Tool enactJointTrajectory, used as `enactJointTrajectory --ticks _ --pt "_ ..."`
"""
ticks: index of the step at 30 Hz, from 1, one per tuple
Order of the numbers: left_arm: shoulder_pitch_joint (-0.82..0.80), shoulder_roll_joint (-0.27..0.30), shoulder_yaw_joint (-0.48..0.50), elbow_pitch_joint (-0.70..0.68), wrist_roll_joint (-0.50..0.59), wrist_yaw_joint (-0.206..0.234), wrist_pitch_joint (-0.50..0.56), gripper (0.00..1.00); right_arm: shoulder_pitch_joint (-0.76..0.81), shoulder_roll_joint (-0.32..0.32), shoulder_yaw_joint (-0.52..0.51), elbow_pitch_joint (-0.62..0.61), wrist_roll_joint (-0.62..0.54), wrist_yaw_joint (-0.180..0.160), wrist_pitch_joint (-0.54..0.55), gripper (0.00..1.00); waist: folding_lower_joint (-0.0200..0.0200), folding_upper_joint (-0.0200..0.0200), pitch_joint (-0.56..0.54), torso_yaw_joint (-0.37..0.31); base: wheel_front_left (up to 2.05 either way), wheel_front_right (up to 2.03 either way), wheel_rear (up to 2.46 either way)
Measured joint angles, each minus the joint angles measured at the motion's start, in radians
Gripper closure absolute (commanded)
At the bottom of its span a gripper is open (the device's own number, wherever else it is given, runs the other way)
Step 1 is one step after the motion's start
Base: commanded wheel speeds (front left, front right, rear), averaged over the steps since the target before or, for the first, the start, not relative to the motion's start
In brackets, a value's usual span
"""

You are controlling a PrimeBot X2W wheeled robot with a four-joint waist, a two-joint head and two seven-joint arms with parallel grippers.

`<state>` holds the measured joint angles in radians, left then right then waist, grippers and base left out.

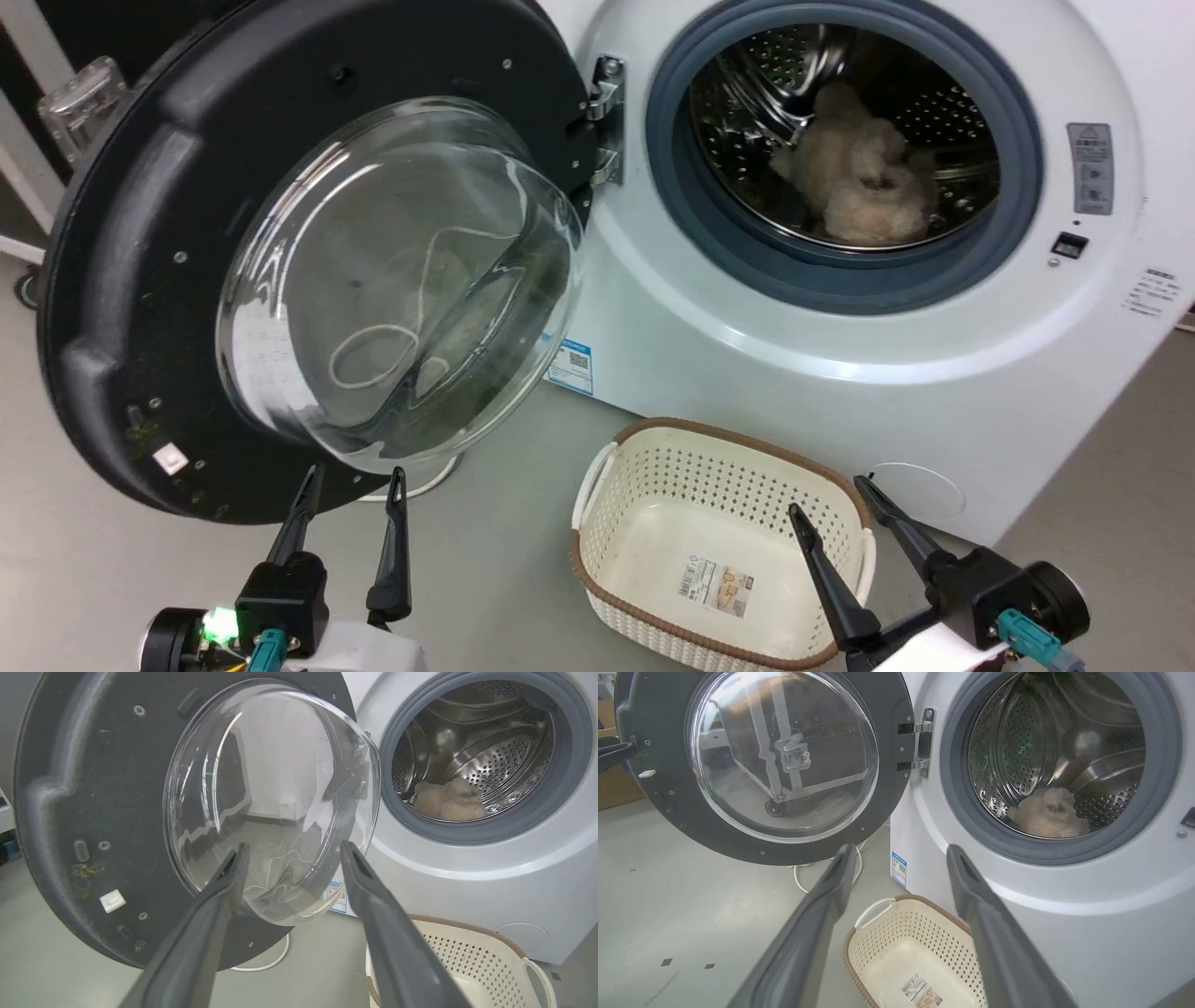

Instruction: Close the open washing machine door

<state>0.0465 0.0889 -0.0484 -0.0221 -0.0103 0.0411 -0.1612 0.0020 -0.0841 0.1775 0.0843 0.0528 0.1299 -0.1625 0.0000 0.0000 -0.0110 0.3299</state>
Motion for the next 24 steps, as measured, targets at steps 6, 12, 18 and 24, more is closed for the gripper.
enactJointTrajectory --ticks 6,12,18,24 --pt "0.002 0.002 0.0 0.003 -0.002 0.0 -0.012 0.0 0.0 -0.003 0.014 0.005 0.002 0.0 -0.012 0.0 0.0 0.0 0.001 0.025 0.0 0.0 0.0" --pt "0.003 0.012 -0.003 0.009 -0.002 0.0 -0.025 0.0 0.0 -0.003 0.022 0.007 0.002 0.0 -0.025 0.0 0.0 -0.0001 0.0 0.049 0.0 0.0 0.0" --pt "-0.011 0.037 0.068 -0.06 -0.042 0.001 -0.044 1.0 0.002 -0.004 0.027 0.006 0.002 0.0 -0.044 0.0 0.0 0.0 0.002 0.091 0.0 0.0 0.0" --pt "-0.149 0.078 0.299 -0.129 -0.234 -0.057 -0.064 1.0 0.012 -0.018 0.025 0.003 0.001 0.0 -0.061 0.0 -0.0001 0.0 0.02 0.117 0.0 0.0 0.0"
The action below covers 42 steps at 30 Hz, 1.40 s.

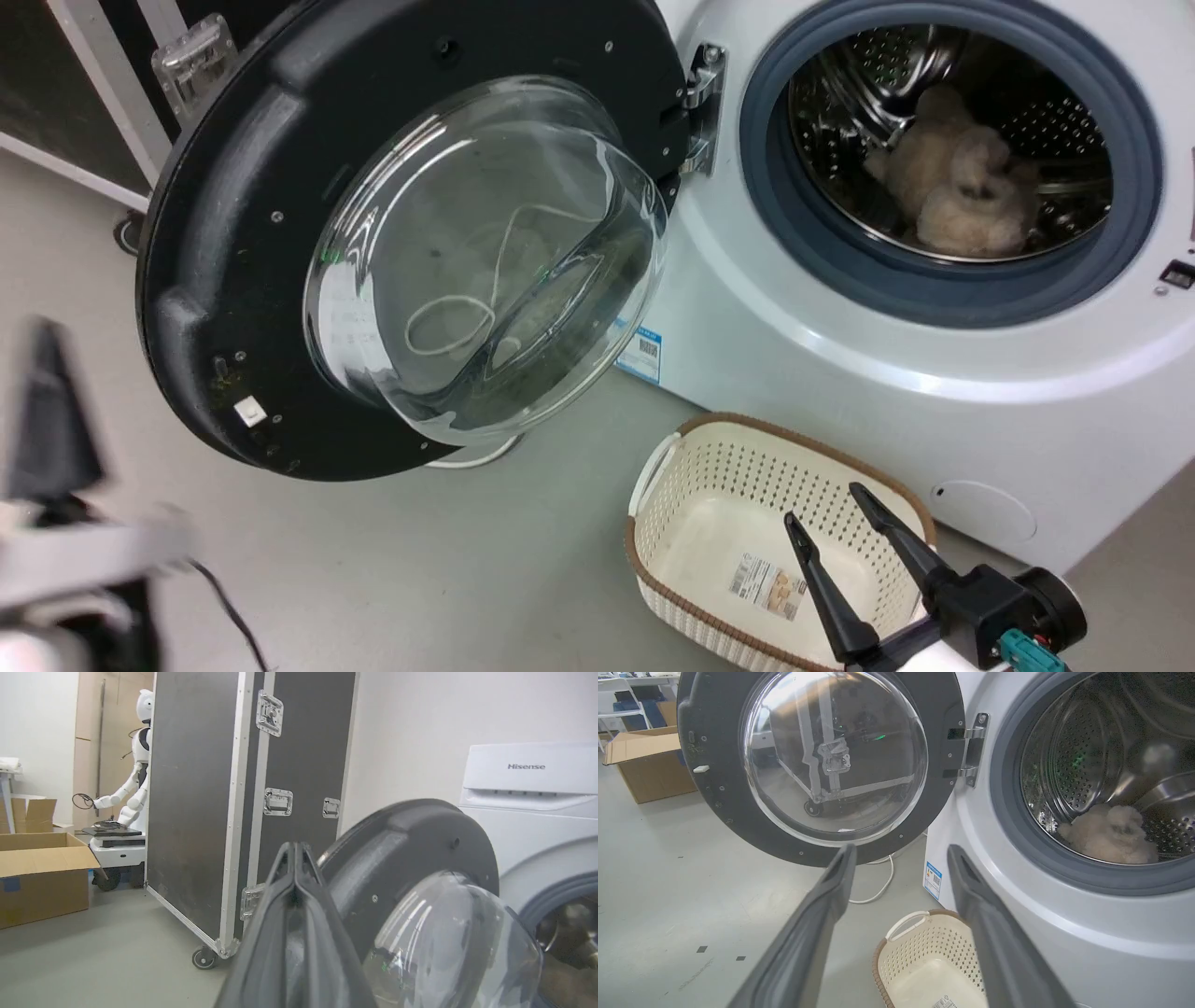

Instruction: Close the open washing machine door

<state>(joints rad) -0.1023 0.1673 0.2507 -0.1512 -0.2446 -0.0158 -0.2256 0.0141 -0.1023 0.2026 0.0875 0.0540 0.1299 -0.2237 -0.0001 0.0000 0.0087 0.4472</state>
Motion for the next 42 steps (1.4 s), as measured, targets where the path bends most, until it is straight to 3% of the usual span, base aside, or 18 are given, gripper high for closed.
enactJointTrajectory --ticks 3,9,12,18,24,25,30,36,40,41,42 --pt "-0.085 0.049 0.076 0.067 -0.126 -0.042 0.014 1.0 -0.002 -0.01 0.015 0.002 0.0 0.0 -0.008 0.0 0.0001 0.0 0.016 -0.005 0.0 0.0 0.0" --pt "-0.294 0.175 0.181 0.267 -0.416 -0.073 0.229 1.0 -0.016 -0.027 0.029 0.002 0.0 0.0 -0.019 0.0 0.0001 0.0 0.053 -0.025 0.0 0.0 0.0" --pt "-0.396 0.216 0.231 0.393 -0.561 -0.069 0.352 1.0 -0.034 -0.038 0.039 0.005 0.0 0.0 -0.026 0.0 0.0002 0.0 0.076 -0.038 0.0 0.0 0.0" --pt "-0.529 0.284 0.287 0.611 -0.743 -0.036 0.561 1.0 -0.058 -0.046 0.054 0.013 0.002 0.0 -0.031 0.0 0.0002 0.0 0.105 -0.083 0.0 0.0 0.0" --pt "-0.576 0.303 0.29 0.73 -0.848 -0.008 0.758 1.0 -0.069 -0.056 0.052 0.016 0.008 0.0 -0.034 0.0 0.0003 0.0 0.129 -0.124 0.0 0.0 0.0" --pt "-0.572 0.321 0.275 0.747 -0.863 -0.02 0.841 1.0 -0.07 -0.054 0.039 0.018 0.007 0.0 -0.034 0.0 0.0002 0.0 0.134 -0.138 0.0 0.0 0.0" --pt "-0.526 0.326 0.28 0.722 -0.907 -0.051 0.919 1.0 -0.069 -0.043 -0.007 0.023 -0.015 0.0 -0.034 0.0 0.0001 0.0 0.118 -0.15 0.0 0.0 0.0" --pt "-0.398 0.291 0.286 0.624 -0.973 -0.076 1.024 1.0 -0.049 -0.01 -0.078 0.031 -0.045 0.0 -0.034 0.0 0.0 0.0 0.07 -0.157 0.0 0.0 0.0" --pt "-0.296 0.22 0.285 0.516 -1.004 -0.084 1.057 1.0 -0.03 0.01 -0.133 0.034 -0.058 0.0 -0.034 0.0 -0.0001 0.0 0.031 -0.165 0.0 0.0 0.0" --pt "-0.204 0.145 0.266 0.435 -1.02 -0.086 1.086 1.0 -0.006 0.016 -0.187 0.033 -0.074 0.0 -0.034 0.0 -0.0001 0.0 0.002 -0.168 0.0 0.0 0.0" --pt "-0.172 0.118 0.26 0.411 -1.025 -0.086 1.093 1.0 0.001 0.018 -0.199 0.033 -0.08 0.0 -0.034 0.0 -0.0001 0.0 -0.007 -0.17 0.0 0.0 0.0"
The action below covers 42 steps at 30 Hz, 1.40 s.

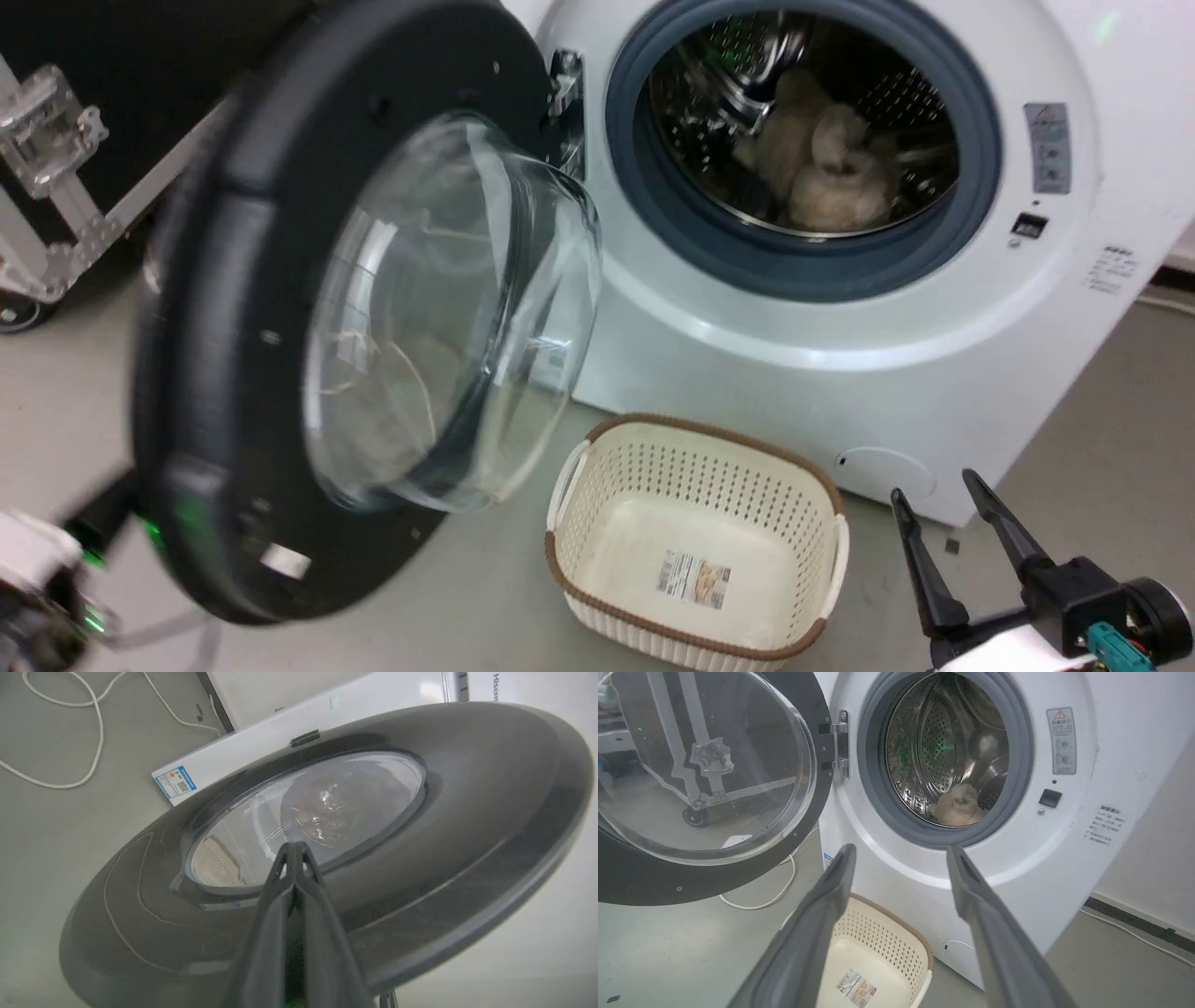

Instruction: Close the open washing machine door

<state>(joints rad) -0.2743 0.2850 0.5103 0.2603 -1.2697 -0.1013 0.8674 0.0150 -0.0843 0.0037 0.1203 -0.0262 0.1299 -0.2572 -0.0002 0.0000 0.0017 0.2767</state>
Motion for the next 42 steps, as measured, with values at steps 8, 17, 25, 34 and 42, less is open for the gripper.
enactJointTrajectory --ticks 8,17,25,34,42 --pt "0.225 -0.212 -0.064 -0.251 -0.059 0.039 0.009 1.0 0.008 0.016 -0.051 -0.011 -0.02 0.0 0.0 0.0 0.0 0.0 -0.029 -0.067 0.0 0.0 0.0" --pt "0.352 -0.228 -0.294 -0.31 -0.221 0.039 -0.148 1.0 0.007 0.018 -0.053 -0.016 -0.028 0.0 0.0 0.0 0.0002 0.0 -0.01 -0.188 0.0 0.0 0.0" --pt "0.325 -0.235 -0.513 -0.301 -0.29 0.008 -0.328 1.0 -0.046 0.016 -0.035 -0.021 -0.026 0.0 0.0 0.0 0.0003 0.0 0.063 -0.332 0.0 0.0 0.0" --pt "0.132 -0.235 -0.608 -0.205 -0.384 -0.013 -0.559 1.0 -0.077 0.022 -0.044 -0.018 0.016 0.0 0.0 0.0 0.0004 0.0001 0.165 -0.523 0.0 0.0 0.0" --pt "-0.098 -0.236 -0.621 -0.038 -0.386 -0.018 -0.752 1.0 -0.088 0.027 -0.04 -0.017 0.034 0.0 0.0 0.0 0.0004 0.0001 0.249 -0.665 0.0 0.0 0.0"
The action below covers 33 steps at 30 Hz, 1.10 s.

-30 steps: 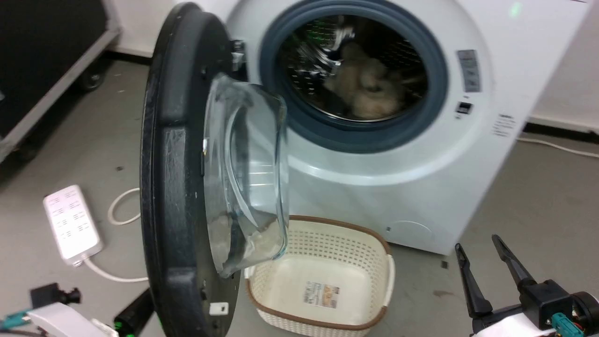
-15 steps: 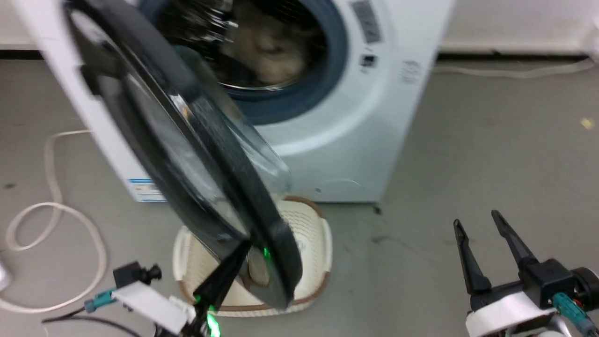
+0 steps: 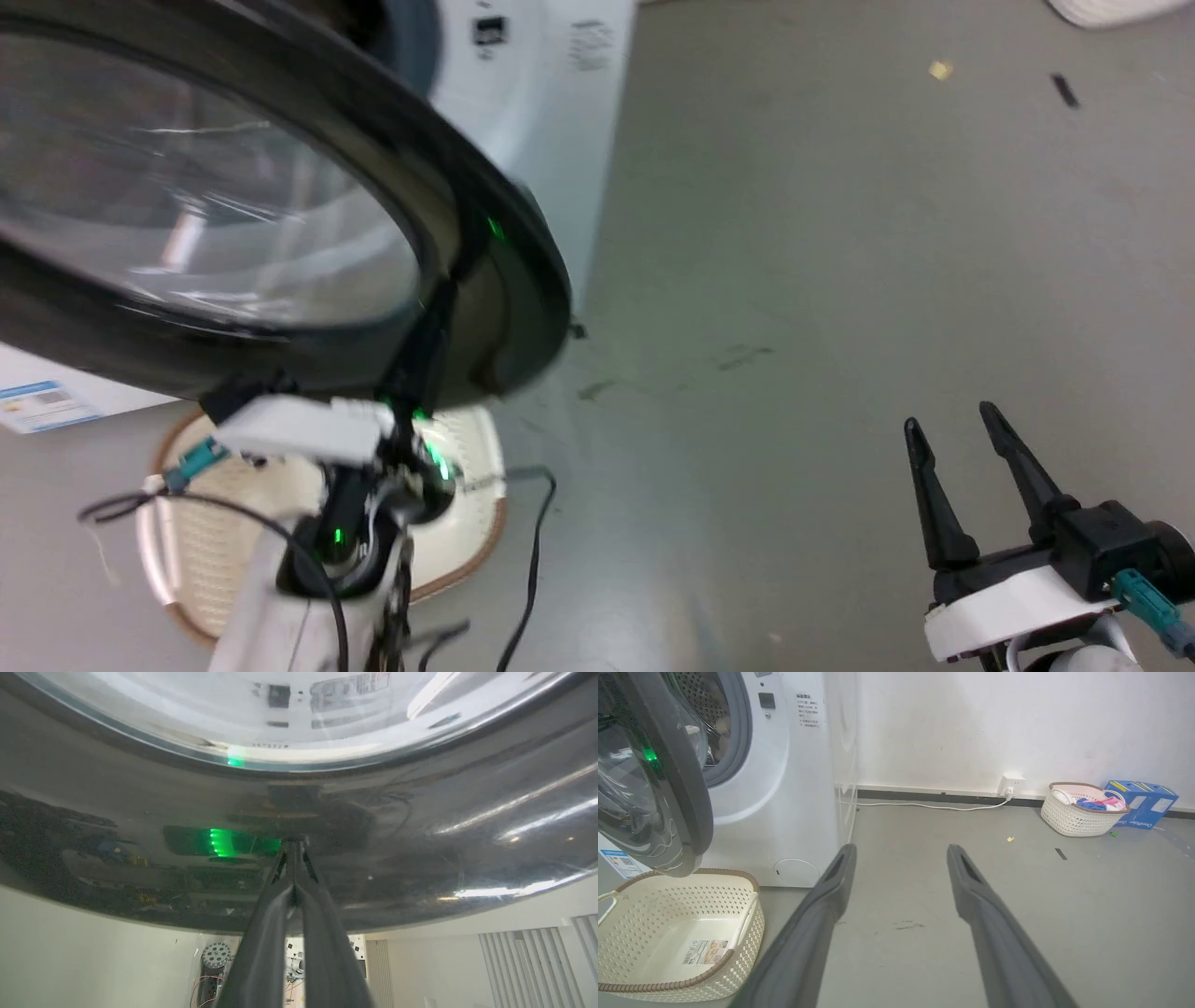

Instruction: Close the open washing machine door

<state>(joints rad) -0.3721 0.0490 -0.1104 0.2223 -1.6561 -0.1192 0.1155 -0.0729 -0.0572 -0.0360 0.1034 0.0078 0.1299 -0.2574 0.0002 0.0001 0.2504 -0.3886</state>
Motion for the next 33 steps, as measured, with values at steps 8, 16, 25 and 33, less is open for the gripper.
enactJointTrajectory --ticks 8,16,25,33 --pt "-0.172 -0.001 0.008 0.16 -0.002 -0.004 -0.074 1.0 -0.008 0.002 0.001 0.004 0.008 0.0 0.0 0.0 0.0 0.0 0.035 -0.045 0.0 0.0 0.0" --pt "-0.106 0.002 -0.036 0.116 0.024 -0.007 -0.044 1.0 -0.007 0.003 -0.005 -0.003 0.008 0.0 0.0 0.0 -0.0002 0.0 -0.003 0.011 0.0 0.0 0.0" --pt "0.19 0.124 -0.125 -0.095 0.292 -0.007 -0.178 0.0 0.052 0.003 -0.013 -0.025 -0.002 0.0 0.0 0.0 -0.0003 0.0 -0.085 0.139 0.0 0.0 0.0" --pt "0.281 0.255 -0.152 -0.106 0.761 0.017 -0.368 0.0 0.09 -0.011 -0.005 -0.04 -0.002 0.0 0.0 0.0 -0.0004 -0.0001 -0.166 0.278 0.0 0.0 0.0"
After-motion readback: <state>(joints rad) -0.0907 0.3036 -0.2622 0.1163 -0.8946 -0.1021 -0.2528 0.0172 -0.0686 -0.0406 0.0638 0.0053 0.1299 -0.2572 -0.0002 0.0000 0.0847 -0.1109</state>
